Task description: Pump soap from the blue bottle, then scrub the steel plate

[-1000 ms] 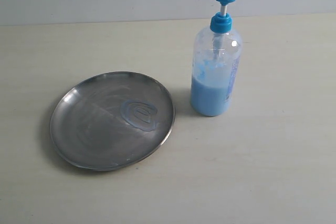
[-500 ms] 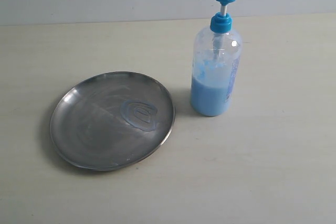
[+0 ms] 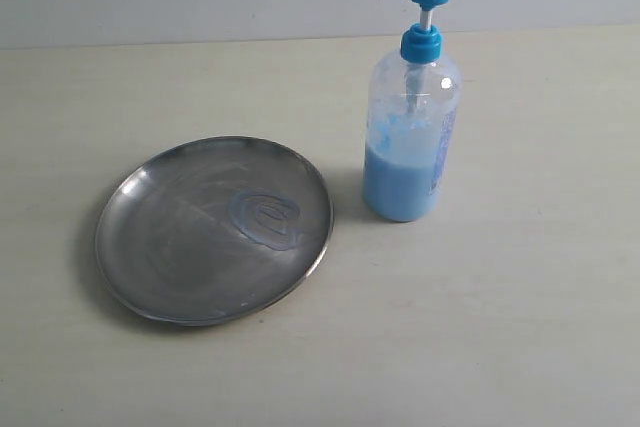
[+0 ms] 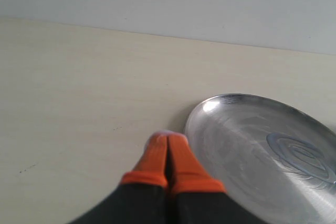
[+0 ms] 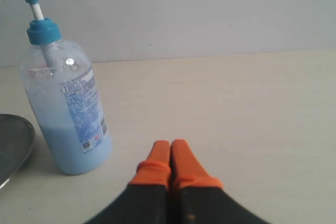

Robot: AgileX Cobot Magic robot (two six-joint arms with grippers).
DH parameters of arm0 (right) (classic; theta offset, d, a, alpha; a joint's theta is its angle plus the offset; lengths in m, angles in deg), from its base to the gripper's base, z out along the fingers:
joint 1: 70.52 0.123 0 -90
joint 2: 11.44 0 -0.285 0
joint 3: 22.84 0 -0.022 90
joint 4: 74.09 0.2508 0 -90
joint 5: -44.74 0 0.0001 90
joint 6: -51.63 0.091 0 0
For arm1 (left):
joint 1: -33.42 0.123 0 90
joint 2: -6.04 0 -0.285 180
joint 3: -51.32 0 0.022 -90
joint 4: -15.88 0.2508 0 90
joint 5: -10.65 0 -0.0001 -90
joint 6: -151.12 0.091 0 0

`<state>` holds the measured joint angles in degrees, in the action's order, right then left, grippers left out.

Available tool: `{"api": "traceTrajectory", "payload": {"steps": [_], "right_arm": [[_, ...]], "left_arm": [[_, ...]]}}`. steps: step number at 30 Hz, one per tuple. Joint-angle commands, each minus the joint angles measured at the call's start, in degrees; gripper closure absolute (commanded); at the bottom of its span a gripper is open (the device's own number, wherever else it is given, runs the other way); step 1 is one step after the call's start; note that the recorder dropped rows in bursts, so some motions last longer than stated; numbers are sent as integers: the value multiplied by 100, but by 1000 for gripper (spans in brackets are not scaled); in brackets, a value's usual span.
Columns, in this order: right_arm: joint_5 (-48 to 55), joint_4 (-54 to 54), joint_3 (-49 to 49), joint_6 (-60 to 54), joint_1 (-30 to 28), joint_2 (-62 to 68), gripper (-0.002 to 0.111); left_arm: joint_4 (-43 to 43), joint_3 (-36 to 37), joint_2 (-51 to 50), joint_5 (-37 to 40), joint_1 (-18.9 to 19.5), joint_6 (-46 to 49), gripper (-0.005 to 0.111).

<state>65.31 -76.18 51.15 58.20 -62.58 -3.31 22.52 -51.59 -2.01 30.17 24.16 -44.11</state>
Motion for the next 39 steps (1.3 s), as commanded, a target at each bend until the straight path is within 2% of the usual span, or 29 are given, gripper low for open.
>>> {"api": "traceTrajectory", "payload": {"steps": [1, 10, 39], "right_arm": [[-137, 170, 290, -272, -310, -34, 108], [-305, 145, 322, -658, -403, -34, 108], [-552, 169, 322, -482, -403, -34, 108]], "left_arm": [[31, 12, 26, -35, 14, 0, 107], [31, 12, 26, -35, 14, 0, 107], [31, 12, 26, -35, 14, 10, 107]]}}
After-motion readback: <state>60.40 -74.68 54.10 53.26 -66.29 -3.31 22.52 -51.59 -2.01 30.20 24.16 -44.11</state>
